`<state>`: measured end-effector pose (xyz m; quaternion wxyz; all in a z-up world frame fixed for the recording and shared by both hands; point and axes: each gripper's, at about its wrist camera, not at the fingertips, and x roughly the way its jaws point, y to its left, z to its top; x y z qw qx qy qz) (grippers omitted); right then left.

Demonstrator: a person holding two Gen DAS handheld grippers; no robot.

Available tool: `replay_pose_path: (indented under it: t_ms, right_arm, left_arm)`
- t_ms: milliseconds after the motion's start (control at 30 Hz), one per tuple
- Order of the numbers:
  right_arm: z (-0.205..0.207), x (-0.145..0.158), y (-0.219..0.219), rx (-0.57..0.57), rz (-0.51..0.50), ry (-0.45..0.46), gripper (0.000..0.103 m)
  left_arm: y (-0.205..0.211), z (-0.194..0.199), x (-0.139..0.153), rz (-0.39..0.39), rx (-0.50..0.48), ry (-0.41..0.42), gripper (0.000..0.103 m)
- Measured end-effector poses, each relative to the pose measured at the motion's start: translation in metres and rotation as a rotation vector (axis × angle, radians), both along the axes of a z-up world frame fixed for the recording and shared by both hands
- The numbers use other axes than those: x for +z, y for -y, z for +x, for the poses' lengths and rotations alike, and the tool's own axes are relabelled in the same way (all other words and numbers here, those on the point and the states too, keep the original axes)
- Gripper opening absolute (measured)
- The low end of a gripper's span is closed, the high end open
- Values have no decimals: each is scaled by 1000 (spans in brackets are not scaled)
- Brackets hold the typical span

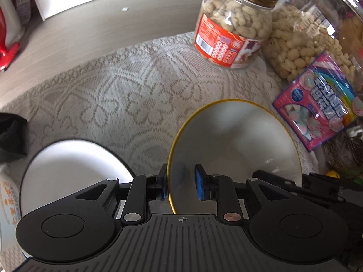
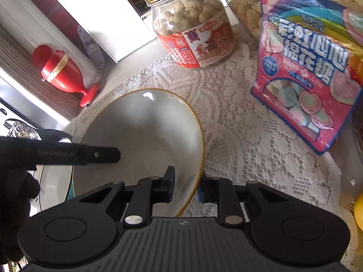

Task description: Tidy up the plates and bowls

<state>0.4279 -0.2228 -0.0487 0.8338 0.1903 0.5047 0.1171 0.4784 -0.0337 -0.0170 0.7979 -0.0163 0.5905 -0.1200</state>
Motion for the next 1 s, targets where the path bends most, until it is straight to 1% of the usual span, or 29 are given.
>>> replay_pose_path:
  t_ms: [67, 100, 167, 233, 267, 333, 400, 433, 500, 533, 633, 867, 1000]
  right_arm:
    - [-14, 5, 7, 19, 1, -10, 20]
    - [-22, 9, 7, 37, -13, 0, 20]
    - [-46, 17, 7, 84, -61, 34, 20]
    - [-69, 21, 7, 129, -95, 58, 20]
    - [-81, 22, 7, 146, -103, 63, 21]
    - [-101, 21, 10, 170, -103, 56, 21]
    - [-115, 17, 13, 180, -93, 32, 21]
    - [-122, 15, 14, 186, -90, 20, 21]
    - [-131, 12, 16, 190, -91, 5, 21]
    - [-136, 11, 17, 191, -87, 9, 21]
    - [-141, 9, 18, 186, -72, 4, 21]
    - [-148, 6, 16, 187, -110, 37, 21]
    - [-150, 9, 17, 186, -116, 46, 21]
  left_arm:
    - [1, -23, 1, -38, 3, -55, 25]
    - [2, -36, 1, -45, -1, -63, 23]
    - [4, -64, 5, -42, -18, -46, 21]
    - [8, -101, 13, -25, -39, 8, 21]
    - [9, -119, 16, -18, -50, 36, 21]
    - [9, -147, 18, -30, -53, 78, 21]
    - [7, -167, 12, -58, -46, 76, 21]
    - [5, -176, 6, -75, -38, 54, 21]
    - [3, -184, -4, -99, -30, 12, 21]
    - [2, -188, -7, -108, -26, 7, 21]
    - [-1, -194, -13, -119, -15, 5, 21]
    - [-1, -196, -18, -128, -4, 29, 21]
    - [-8, -195, -18, -185, -2, 13, 21]
